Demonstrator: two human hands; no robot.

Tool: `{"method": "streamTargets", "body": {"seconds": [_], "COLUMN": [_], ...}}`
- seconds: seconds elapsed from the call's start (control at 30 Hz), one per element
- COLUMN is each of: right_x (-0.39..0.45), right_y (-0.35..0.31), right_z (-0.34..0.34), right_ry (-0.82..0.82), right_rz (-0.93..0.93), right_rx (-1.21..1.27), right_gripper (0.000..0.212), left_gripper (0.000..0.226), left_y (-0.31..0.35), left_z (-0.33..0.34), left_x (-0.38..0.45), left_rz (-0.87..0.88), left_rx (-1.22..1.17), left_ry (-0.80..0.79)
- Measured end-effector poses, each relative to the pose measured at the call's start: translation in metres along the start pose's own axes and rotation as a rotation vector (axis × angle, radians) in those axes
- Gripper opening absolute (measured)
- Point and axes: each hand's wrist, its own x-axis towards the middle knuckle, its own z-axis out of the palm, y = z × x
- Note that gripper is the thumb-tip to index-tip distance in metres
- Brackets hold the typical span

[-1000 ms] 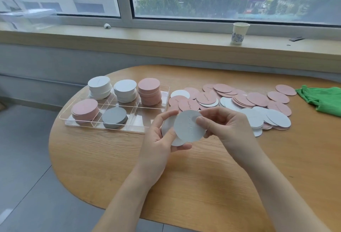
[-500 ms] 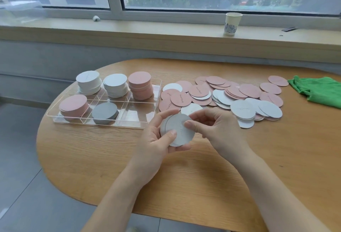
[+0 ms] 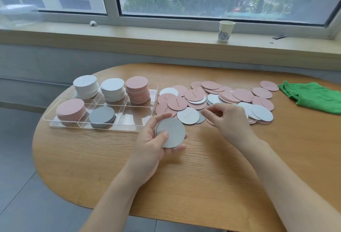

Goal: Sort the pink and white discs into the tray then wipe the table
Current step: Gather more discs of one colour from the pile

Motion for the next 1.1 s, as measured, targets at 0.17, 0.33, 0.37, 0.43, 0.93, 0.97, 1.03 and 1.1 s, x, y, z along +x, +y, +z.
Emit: {"method": "streamTargets", "body": {"seconds": [0.17,0.33,0.37,0.43,0.93,0.97,1.03,1.1], "right_x": [0.024,0.029,0.030,0.032,0.012,0.010,0.005,0.000], "right_y": [-0.001,-0.006,-0.007,-0.008,-0.015,-0.019,-0.025,-0.029], "right_z": [0.025,0.035,0.036,0.036,-0.011,-0.010,-0.004,0.006], "right_ry": [-0.140,-0.238,-0.243,-0.242,-0.202,-0.247,-0.322,-0.359], "right_rz": [-0.046,0.003,0.018,0.051,0.208,0.210,0.195,0.163], "right_rx": [-0.160,-0.232,-0.213,-0.183,0.984,1.015,1.006,0.934], "right_gripper": [0.051,0.073,0.075,0.079,0.016,0.015,0.014,0.015], "left_gripper": [0.041,0.041,0.041,0.041,0.043,0.043,0.043,0.046], "left_y": [0.002,0.000,0.000,0.000,0.002,0.003,0.002,0.002], "left_z": [-0.001,-0.003,-0.004,-0.004,-0.004,-0.004,-0.004,-0.004], "left_x": [0.001,0.002,0.002,0.002,0.000,0.000,0.001,0.001], "left_rz": [0.015,0.018,0.018,0.016,-0.006,-0.008,-0.004,0.013], "left_rx": [-0.002,0.013,0.013,0.013,0.012,-0.001,-0.029,-0.053], "left_ry": [0.060,0.067,0.066,0.064,0.117,0.115,0.107,0.098]}}
